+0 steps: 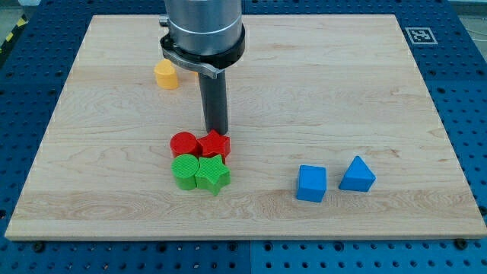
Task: Move the arm left to the yellow heart
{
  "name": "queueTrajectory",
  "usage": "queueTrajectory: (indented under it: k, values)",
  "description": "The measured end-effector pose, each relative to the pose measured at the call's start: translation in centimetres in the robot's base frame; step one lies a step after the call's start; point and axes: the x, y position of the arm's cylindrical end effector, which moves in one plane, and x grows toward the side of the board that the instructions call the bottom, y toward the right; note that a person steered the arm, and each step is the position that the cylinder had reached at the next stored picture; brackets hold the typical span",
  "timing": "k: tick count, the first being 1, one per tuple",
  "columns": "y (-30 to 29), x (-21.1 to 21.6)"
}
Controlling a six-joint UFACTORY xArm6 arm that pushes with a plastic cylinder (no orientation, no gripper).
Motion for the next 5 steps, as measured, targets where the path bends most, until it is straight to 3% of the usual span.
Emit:
queueTrajectory:
  k: [1, 3, 4, 5]
  values:
    - [0.0, -0.4]
    - [6.1, -0.6]
    - [4.8, -0.9]
    - [-0.8, -1.8]
